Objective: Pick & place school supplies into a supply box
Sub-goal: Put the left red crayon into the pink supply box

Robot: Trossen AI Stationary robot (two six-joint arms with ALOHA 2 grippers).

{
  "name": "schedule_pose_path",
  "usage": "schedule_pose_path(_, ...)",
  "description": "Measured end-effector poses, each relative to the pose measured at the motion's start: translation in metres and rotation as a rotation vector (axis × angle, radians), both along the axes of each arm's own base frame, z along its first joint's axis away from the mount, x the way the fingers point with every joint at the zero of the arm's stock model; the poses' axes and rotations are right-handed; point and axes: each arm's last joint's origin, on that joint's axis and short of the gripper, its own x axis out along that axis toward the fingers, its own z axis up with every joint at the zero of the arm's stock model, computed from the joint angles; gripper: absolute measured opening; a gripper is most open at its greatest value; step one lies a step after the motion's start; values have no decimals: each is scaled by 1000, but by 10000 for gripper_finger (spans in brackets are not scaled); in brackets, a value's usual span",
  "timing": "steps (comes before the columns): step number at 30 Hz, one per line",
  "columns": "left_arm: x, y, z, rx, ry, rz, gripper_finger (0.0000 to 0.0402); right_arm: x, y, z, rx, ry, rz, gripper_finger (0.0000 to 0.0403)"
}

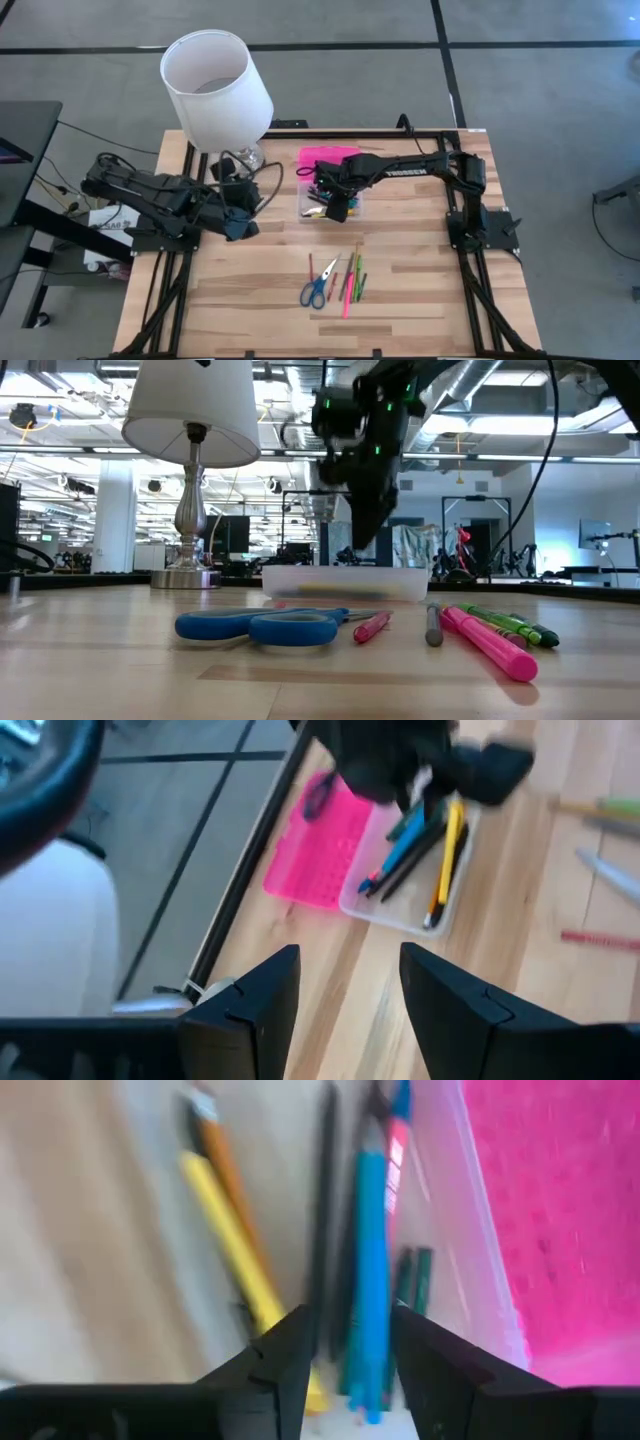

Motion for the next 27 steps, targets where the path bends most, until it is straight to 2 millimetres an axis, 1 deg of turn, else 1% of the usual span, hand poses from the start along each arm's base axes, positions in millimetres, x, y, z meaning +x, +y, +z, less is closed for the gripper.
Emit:
schedule_pose_path(3, 9, -4, -8, 27, 80, -54, 169, -4, 11, 20, -19, -53, 18, 135)
schedule_pose_path(6, 19, -8, -17, 70, 148, -92, 169, -13, 20, 43, -64, -95, 21, 133)
schedule_pose_path(10, 31, -11, -27, 97, 213, -136, 169, -31, 34, 76, -116, -159, 15, 128)
schedule_pose_path(13, 39, -11, -30, 93, 226, -187, 169, -49, 46, 97, -156, -207, 23, 127)
schedule_pose_path(16, 46, -9, -28, 54, 210, -261, 169, -71, 57, 113, -162, -262, 14, 128)
schedule_pose_path(21, 59, -3, -24, 13, 174, -400, 169, -108, 78, 134, -141, -373, -27, 126)
schedule_pose_path(25, 69, 3, -28, -22, 189, -506, 169, -137, 100, 149, -142, -464, -42, 123)
schedule_pose_path(27, 77, 6, -32, -39, 193, -556, 169, -150, 110, 154, -147, -511, -52, 123)
